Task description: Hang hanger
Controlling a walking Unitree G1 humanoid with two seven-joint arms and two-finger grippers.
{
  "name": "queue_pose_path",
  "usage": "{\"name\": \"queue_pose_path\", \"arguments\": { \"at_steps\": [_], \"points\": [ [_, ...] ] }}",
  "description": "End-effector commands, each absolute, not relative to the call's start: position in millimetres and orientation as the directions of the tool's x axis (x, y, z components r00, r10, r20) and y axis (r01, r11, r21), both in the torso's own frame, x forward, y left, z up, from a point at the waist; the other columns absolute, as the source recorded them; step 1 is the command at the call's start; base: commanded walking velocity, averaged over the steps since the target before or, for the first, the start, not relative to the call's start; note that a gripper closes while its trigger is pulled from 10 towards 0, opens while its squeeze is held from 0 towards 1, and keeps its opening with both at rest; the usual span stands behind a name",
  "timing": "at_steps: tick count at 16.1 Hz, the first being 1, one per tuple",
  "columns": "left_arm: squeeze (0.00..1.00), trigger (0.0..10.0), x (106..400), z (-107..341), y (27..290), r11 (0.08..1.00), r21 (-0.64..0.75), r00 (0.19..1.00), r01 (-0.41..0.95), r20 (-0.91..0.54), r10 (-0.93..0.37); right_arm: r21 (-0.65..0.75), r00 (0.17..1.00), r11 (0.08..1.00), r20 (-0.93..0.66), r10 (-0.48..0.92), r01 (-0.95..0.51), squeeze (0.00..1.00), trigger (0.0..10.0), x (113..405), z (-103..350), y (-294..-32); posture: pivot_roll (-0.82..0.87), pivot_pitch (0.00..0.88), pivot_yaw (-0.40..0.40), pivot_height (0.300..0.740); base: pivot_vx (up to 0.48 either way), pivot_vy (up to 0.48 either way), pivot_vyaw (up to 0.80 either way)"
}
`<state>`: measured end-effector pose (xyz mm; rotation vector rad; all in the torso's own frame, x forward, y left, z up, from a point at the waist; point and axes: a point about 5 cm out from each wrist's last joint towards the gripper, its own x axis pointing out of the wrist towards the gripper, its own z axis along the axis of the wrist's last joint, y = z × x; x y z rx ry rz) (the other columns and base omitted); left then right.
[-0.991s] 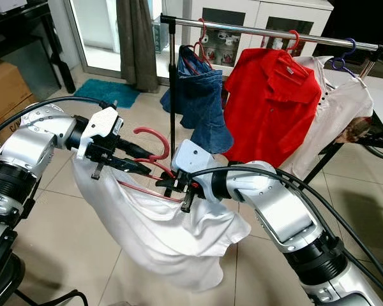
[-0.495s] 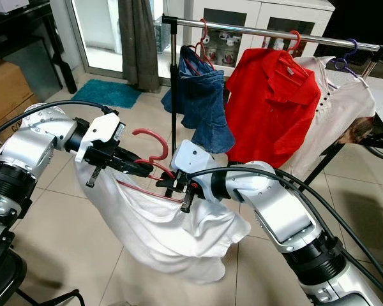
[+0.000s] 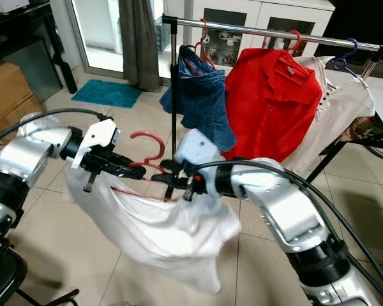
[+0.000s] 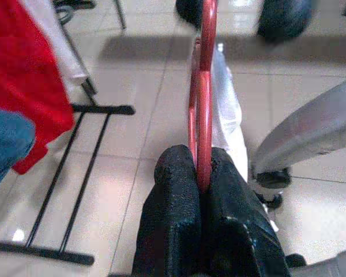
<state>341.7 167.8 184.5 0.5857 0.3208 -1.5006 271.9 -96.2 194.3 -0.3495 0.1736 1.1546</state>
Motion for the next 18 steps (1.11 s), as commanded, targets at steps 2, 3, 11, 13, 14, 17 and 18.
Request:
{"name": "queue_pose_path", "arguments": {
  "at_steps": [2,3,11,13,14,17,18],
  "points": [
    [0.0,0.0,346,190,170,0.036,0.212,0.144,0.977,-0.521,-0.841,-0.185,0.43,0.391,-0.289,0.856,-0.902,1.0,10.0,270,199,-102,-0.18,0.0,0.011,0.74,0.0,0.0,0.0],
    [0.0,0.0,350,188,172,0.112,0.238,0.221,0.965,-0.502,-0.836,-0.182,0.506,0.473,-0.276,0.817,-0.862,1.0,10.0,269,199,-109,-0.18,0.0,0.01,0.74,0.0,0.0,0.0],
    [0.0,0.0,351,181,159,0.206,0.262,0.306,0.943,-0.433,-0.848,0.056,0.753,0.855,-0.448,0.483,-0.515,0.0,10.0,282,149,-117,-0.18,0.0,0.009,0.74,0.0,0.0,0.0],
    [0.0,0.0,351,182,158,0.212,0.265,0.312,0.941,-0.428,-0.848,0.071,0.761,0.875,-0.462,0.455,-0.479,0.0,10.0,284,147,-116,-0.18,0.0,0.007,0.74,0.0,0.0,0.0],
    [0.0,0.0,351,182,157,0.215,0.268,0.315,0.939,-0.424,-0.849,0.114,0.766,0.885,-0.458,0.45,-0.452,0.0,10.0,287,147,-113,-0.18,0.0,0.005,0.74,0.0,0.0,0.0],
    [0.0,0.0,350,183,153,0.209,0.267,0.309,0.941,-0.417,-0.855,0.128,0.775,0.902,-0.472,0.421,-0.412,0.0,10.0,290,145,-113,-0.18,0.0,0.003,0.74,0.0,0.0,0.0],
    [0.0,0.0,349,183,152,0.204,0.267,0.304,0.942,-0.417,-0.856,0.148,0.782,0.909,-0.468,0.412,-0.39,0.0,10.0,293,144,-113,-0.18,0.0,0.003,0.74,0.0,0.0,0.0]
  ]
}}
